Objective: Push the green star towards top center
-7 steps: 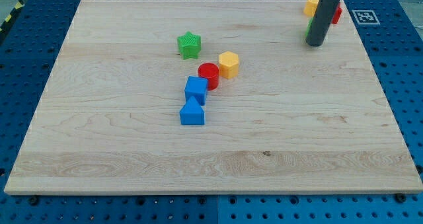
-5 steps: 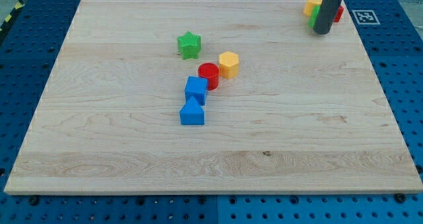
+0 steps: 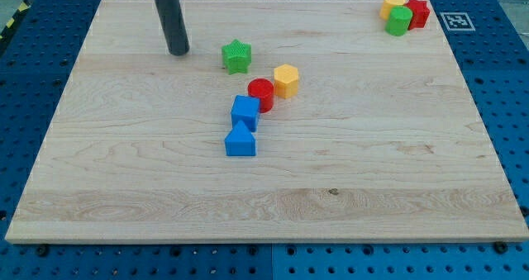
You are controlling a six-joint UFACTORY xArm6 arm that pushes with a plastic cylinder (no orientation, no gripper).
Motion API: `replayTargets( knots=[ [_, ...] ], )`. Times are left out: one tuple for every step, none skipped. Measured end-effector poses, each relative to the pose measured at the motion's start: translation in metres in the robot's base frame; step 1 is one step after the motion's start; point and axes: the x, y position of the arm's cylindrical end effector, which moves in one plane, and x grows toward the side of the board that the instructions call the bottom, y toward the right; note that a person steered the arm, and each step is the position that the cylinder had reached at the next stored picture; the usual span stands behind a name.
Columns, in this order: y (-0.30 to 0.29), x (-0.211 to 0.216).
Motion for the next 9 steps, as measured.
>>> replayTargets(
  knots=[
    [0.008, 0.003],
    [0.034, 0.045],
    [0.072, 0.040],
    [0.076, 0.021],
    [0.077, 0.012],
    [0.098, -0.014],
    [0.106, -0.046],
    [0.106, -0.063],
    [0.113, -0.088]
  ],
)
